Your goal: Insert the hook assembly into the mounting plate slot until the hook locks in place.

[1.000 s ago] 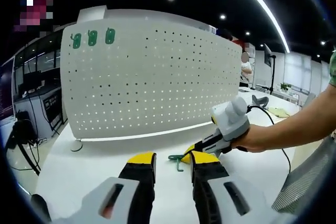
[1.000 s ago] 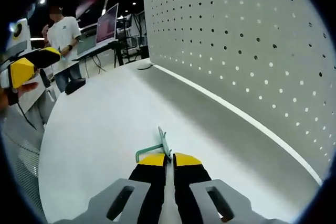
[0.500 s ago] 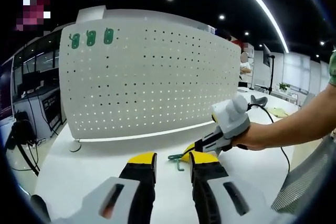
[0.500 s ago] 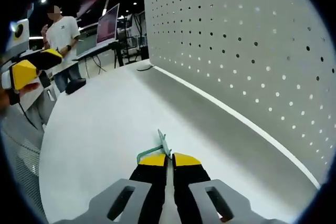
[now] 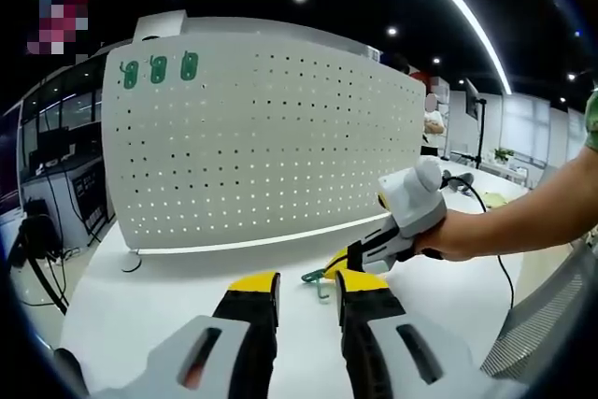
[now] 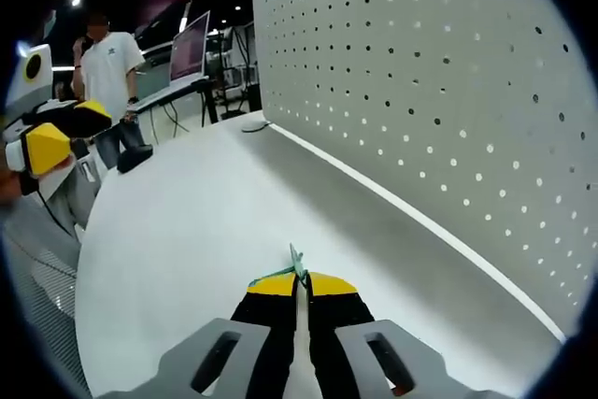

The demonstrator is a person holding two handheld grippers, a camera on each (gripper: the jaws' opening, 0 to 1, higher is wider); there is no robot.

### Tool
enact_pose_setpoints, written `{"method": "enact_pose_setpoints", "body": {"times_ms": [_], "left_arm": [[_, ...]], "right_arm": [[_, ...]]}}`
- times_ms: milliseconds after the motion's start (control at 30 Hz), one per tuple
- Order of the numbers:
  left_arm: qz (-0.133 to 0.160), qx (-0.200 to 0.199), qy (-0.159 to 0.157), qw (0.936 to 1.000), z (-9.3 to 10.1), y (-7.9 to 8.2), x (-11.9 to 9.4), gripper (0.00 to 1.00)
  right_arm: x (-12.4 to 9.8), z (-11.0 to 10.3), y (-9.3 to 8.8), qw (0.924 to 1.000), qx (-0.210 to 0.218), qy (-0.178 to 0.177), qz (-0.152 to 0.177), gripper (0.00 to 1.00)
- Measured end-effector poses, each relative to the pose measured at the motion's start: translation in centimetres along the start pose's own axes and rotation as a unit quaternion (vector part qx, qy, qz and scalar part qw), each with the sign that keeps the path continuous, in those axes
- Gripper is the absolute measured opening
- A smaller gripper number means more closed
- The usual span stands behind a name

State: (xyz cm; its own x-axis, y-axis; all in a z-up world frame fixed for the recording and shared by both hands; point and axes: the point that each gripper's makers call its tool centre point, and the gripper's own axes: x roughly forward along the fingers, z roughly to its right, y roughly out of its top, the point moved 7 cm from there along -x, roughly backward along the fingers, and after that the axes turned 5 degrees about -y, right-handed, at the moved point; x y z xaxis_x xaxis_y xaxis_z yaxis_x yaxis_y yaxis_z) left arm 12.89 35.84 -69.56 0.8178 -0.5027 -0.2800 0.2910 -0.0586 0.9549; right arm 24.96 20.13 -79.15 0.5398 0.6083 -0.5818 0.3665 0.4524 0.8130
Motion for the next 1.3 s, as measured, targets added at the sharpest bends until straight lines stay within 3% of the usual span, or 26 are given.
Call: {"method": "enact_pose_setpoints", "body": {"times_ms": [767,1300], "left_arm": [[0.008,0.006,-0.008,0.9999,0.2,0.5,0.2,0.25],[0.016,0.055,-0.021,0.9981,1.7,1.4,-0.1,0.25]], "right_arm": [[-2.1,1.0,1.6,0.9999,0.012,-0.011,-0.003,0.02],[-5.9,-0.1,5.7,0.9998,-0.004,-0.016,0.014,0.01]]}}
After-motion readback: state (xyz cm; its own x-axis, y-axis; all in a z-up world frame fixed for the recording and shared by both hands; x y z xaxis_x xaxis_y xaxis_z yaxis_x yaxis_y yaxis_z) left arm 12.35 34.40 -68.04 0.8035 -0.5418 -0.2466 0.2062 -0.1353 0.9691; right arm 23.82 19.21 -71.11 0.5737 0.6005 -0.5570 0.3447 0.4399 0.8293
